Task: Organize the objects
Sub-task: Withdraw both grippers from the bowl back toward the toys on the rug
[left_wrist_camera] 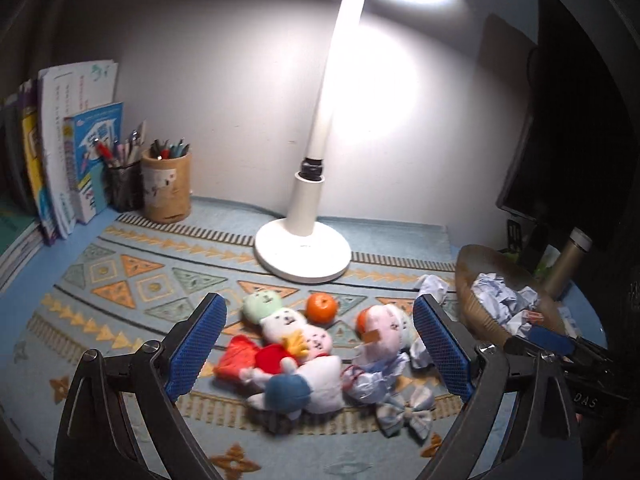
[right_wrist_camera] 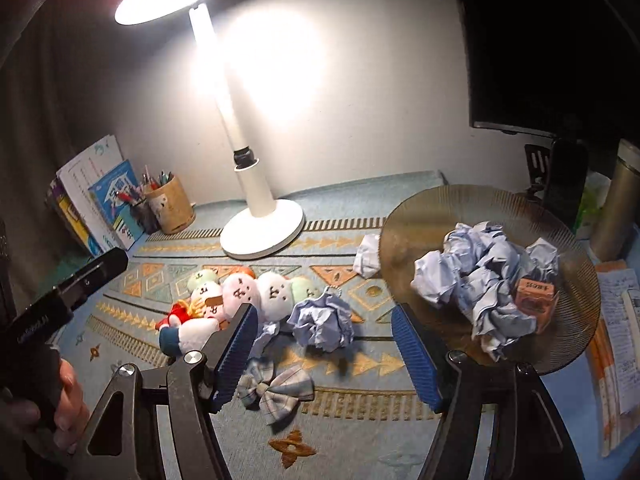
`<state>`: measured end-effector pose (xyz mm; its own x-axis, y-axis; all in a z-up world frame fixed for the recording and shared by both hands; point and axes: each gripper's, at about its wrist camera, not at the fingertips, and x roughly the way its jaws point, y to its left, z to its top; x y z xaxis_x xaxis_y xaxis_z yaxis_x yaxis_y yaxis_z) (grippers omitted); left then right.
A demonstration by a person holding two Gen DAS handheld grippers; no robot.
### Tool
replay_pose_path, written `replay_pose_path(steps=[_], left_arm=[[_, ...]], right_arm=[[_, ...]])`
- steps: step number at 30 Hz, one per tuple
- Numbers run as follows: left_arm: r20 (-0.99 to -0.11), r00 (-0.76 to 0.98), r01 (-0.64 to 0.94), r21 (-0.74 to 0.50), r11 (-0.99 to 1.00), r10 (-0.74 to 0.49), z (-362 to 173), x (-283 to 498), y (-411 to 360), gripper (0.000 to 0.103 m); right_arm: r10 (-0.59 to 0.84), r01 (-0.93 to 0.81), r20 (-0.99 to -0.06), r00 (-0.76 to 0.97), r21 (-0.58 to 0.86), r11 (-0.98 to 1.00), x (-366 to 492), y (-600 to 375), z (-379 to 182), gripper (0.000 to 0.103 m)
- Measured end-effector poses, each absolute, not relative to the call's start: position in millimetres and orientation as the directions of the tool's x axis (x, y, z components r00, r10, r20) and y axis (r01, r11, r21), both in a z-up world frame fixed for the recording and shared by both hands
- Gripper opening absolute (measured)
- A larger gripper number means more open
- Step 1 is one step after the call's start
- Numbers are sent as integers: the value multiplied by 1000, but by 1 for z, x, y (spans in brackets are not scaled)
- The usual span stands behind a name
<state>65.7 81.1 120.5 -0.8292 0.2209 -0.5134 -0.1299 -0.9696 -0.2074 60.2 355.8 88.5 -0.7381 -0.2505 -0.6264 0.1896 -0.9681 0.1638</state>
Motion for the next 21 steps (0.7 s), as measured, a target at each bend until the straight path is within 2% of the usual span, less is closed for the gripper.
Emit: replay_pose_path(steps=[4, 8, 13, 16, 19, 21], left_arm=[[-569, -810, -38, -192, -981, 143, 73, 64, 44, 94], [-590, -793, -22, -223, -975, 153, 43, 61, 30, 94], [-598, -773, -48, -277, -960, 211, 35, 57, 24, 94], [-602, -769, -61, -264, -963, 214, 35, 59, 28, 94], [-594, -779, -80, -221, -972, 199, 37, 64, 37, 94], [-588, -785, -94, -194, -977, 193, 39, 66, 42, 94]], right_arm=[[-223, 210, -669, -709, 101, -972, 61, 327, 37, 68], [-216, 222, -685, -696, 80, -972, 59, 318, 10, 68], [-196, 221, -668, -718, 48, -974, 64, 315, 5, 68], [-184, 230, -655, -733, 16, -973, 68, 310, 6, 69], [-168, 227, -652, -739, -6, -974, 68, 306, 7, 78], [-173, 224, -642, -747, 2, -975, 69, 308, 8, 80]])
